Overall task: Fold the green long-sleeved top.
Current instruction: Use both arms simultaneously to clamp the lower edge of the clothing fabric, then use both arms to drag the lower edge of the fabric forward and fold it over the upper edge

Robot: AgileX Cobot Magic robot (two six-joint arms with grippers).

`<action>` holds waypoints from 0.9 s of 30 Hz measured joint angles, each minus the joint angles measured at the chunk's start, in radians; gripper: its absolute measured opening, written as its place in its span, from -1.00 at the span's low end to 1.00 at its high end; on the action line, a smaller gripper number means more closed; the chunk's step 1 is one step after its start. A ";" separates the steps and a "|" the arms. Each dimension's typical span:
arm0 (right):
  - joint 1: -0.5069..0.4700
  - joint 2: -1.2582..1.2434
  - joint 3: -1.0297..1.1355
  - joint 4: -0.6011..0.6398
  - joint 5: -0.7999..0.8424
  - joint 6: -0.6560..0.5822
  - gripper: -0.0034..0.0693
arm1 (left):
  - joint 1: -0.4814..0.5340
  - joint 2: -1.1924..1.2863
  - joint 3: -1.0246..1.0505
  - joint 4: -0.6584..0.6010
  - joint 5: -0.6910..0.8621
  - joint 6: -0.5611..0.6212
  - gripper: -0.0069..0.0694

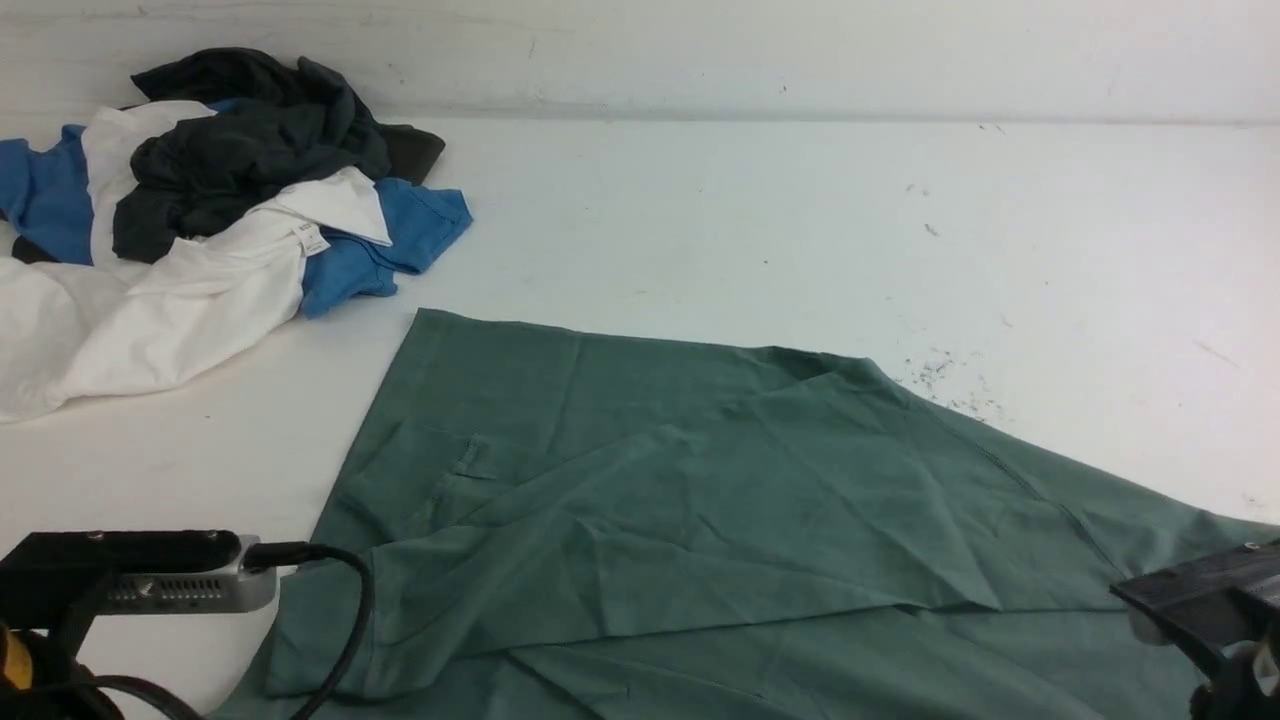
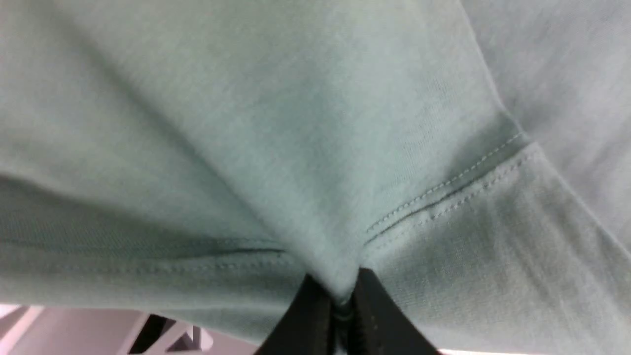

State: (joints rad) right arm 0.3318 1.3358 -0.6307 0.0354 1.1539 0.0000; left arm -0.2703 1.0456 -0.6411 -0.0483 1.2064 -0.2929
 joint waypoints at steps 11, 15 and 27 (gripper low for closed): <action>0.000 -0.062 -0.160 -0.082 0.057 -0.007 -0.87 | 0.000 0.131 -0.291 0.027 -0.025 -0.015 -0.72; -0.001 -0.026 -0.260 -0.135 0.065 -0.007 -0.87 | 0.000 0.283 -0.451 0.037 -0.040 -0.024 -0.72; -0.090 0.261 -0.604 -0.147 0.068 -0.038 -0.87 | 0.065 0.706 -0.979 0.048 -0.030 -0.027 -0.72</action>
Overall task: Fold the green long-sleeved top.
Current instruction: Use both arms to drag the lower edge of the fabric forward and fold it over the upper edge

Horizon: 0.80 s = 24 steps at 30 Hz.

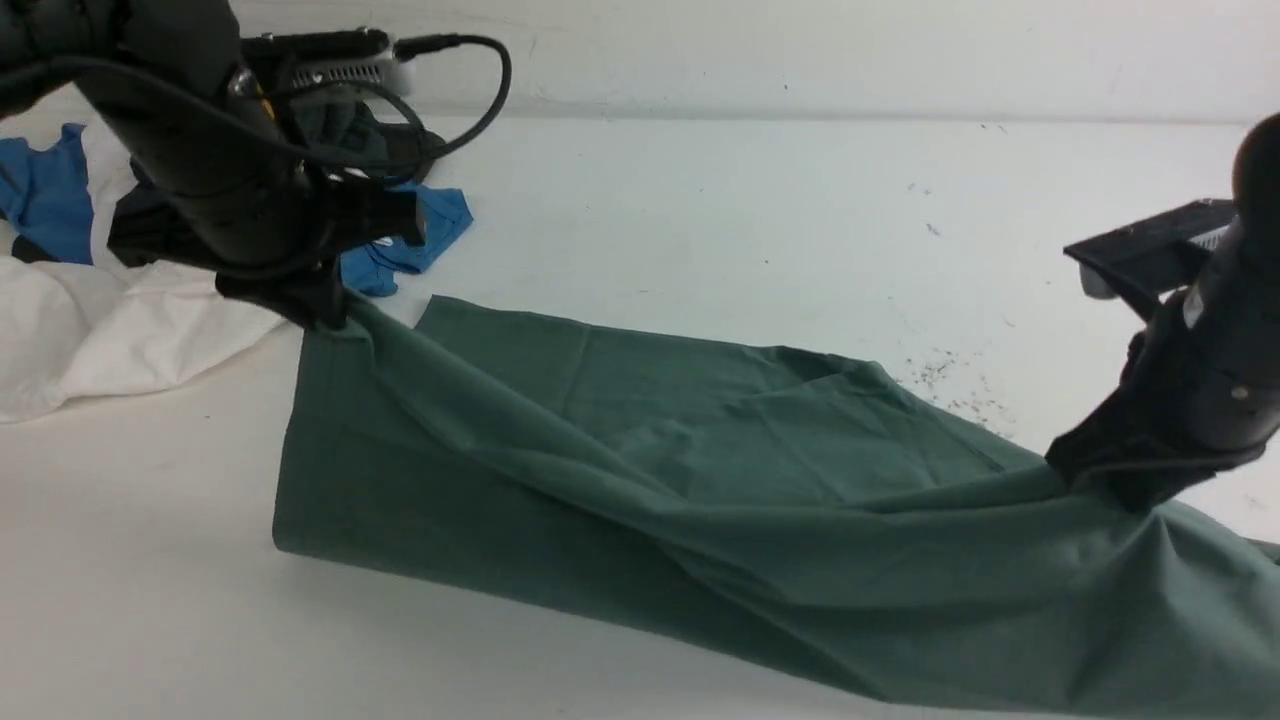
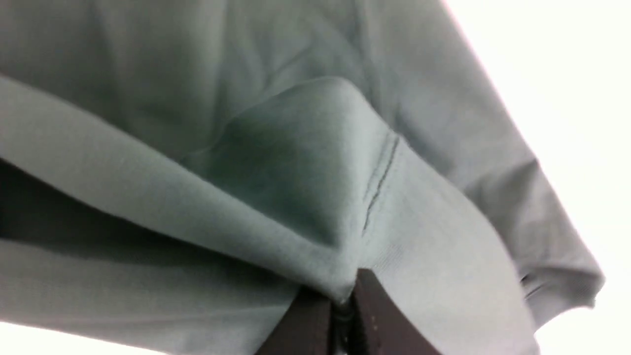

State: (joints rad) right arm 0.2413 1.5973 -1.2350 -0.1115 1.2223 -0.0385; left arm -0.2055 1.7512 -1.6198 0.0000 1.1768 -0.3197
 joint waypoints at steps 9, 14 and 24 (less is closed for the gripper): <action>-0.121 0.164 -0.134 0.073 0.000 -0.072 -0.87 | 0.050 0.176 -0.220 -0.022 0.027 -0.002 -0.72; -0.147 0.259 -0.181 0.086 -0.015 -0.046 -0.87 | 0.053 0.286 -0.295 -0.023 0.020 -0.018 -0.72; -0.152 0.289 -0.197 0.079 -0.188 0.029 -0.87 | 0.055 0.337 -0.296 -0.007 -0.111 -0.046 -0.72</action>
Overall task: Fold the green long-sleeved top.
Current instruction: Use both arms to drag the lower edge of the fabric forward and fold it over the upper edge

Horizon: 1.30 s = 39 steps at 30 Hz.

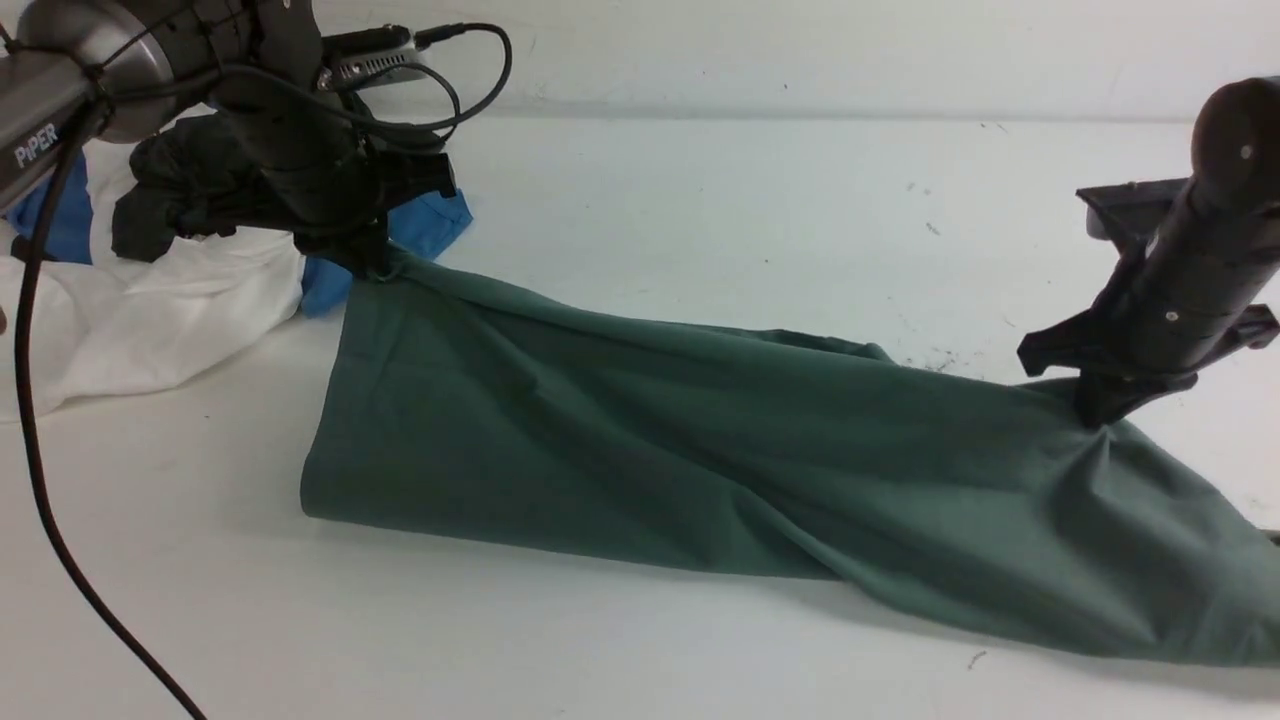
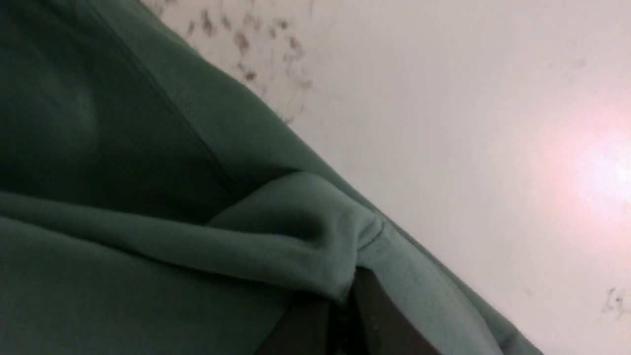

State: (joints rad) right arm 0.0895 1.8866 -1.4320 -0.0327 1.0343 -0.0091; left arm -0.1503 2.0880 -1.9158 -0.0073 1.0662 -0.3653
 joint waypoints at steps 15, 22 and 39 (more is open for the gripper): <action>0.000 0.079 -0.005 -0.007 -0.224 0.059 -0.66 | 0.001 0.093 -0.006 0.086 -0.089 -0.058 -0.61; 0.000 0.098 -0.044 -0.015 -0.244 0.098 0.11 | 0.002 0.094 -0.006 0.158 -0.106 -0.058 -0.08; -0.002 -0.112 -0.202 -0.055 0.194 0.018 -0.47 | 0.007 -0.156 0.091 0.117 0.163 0.255 -0.80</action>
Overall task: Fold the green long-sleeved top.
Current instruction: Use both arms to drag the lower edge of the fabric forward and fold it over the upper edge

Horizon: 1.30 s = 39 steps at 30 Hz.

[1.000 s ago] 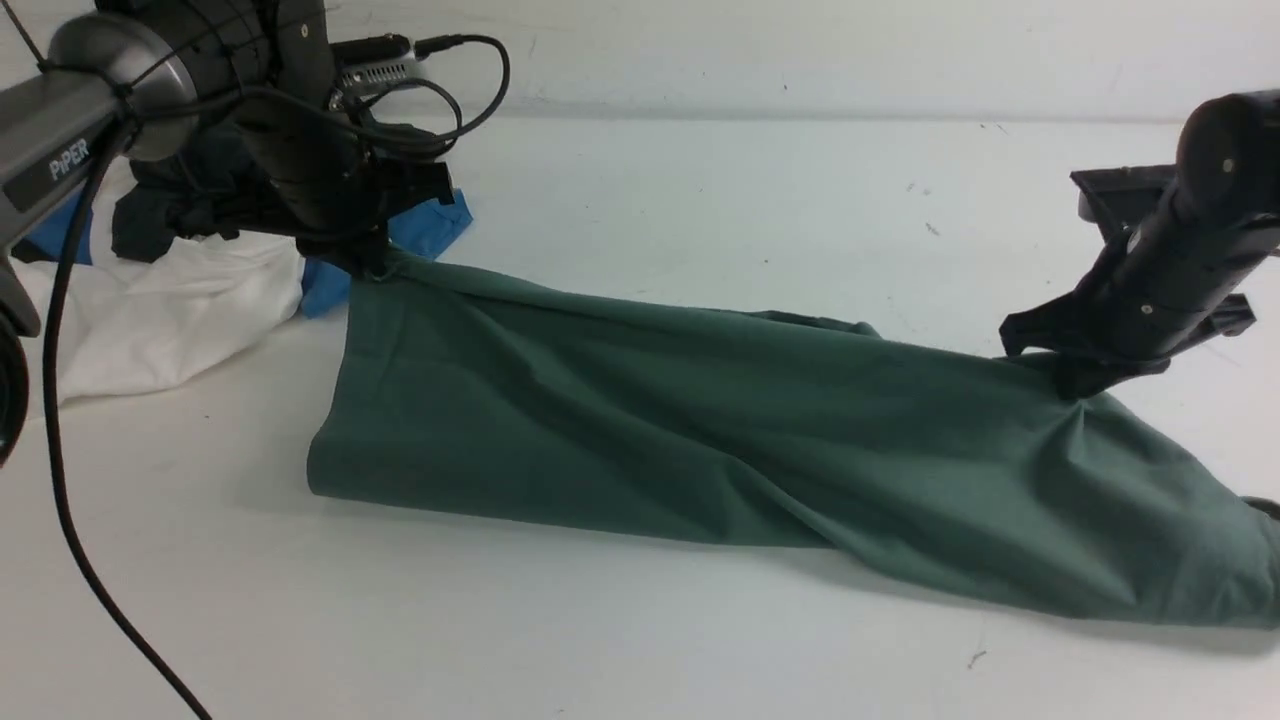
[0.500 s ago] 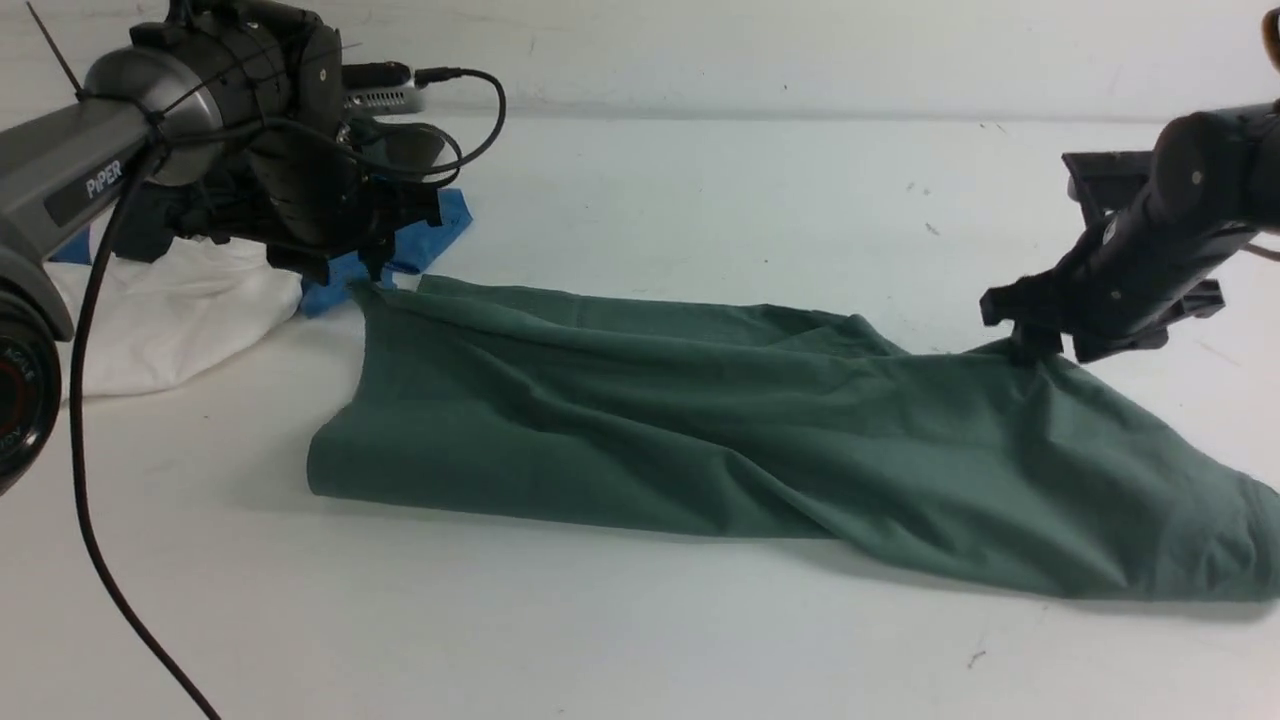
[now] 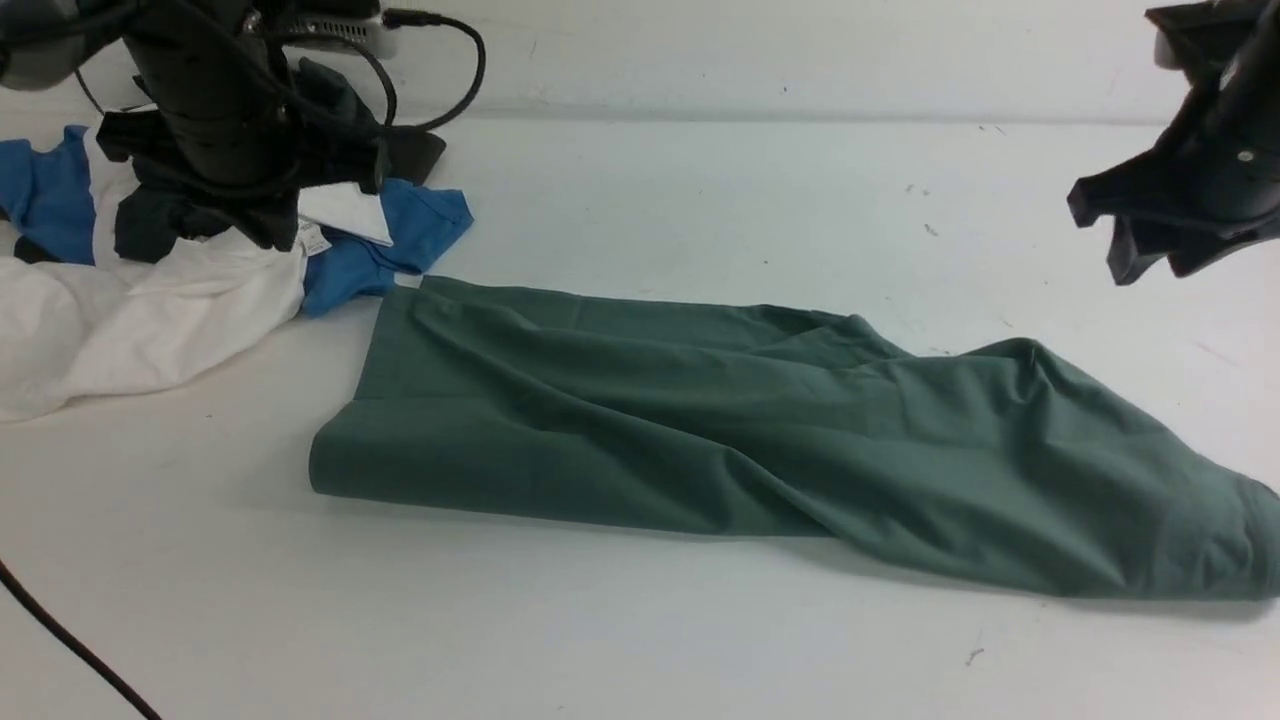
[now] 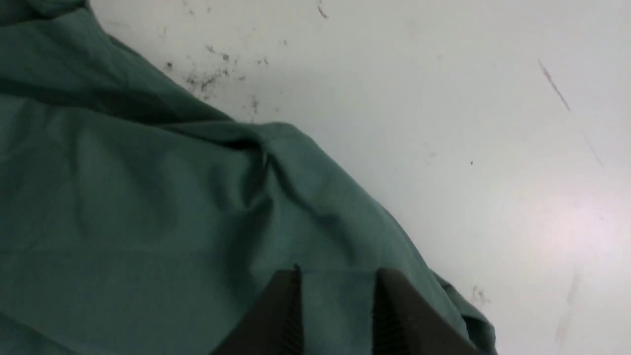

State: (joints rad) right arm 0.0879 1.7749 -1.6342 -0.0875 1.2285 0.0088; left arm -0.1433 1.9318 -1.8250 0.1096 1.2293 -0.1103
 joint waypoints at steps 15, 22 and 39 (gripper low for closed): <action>-0.020 -0.259 0.345 0.133 -0.007 -0.009 -0.94 | 0.001 0.008 0.274 -0.126 -0.004 0.054 -0.50; -0.020 -0.259 0.345 0.162 -0.010 -0.009 -0.94 | 0.001 0.057 0.274 -0.129 -0.074 0.053 0.46; -0.022 -0.259 0.347 0.142 0.005 -0.057 -0.94 | 0.001 0.167 0.273 -0.187 -0.092 0.210 -0.68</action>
State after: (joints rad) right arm 0.0657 1.5161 -1.2875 0.0548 1.2339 -0.0486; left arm -0.1425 2.0987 -1.5525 -0.0772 1.1373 0.0994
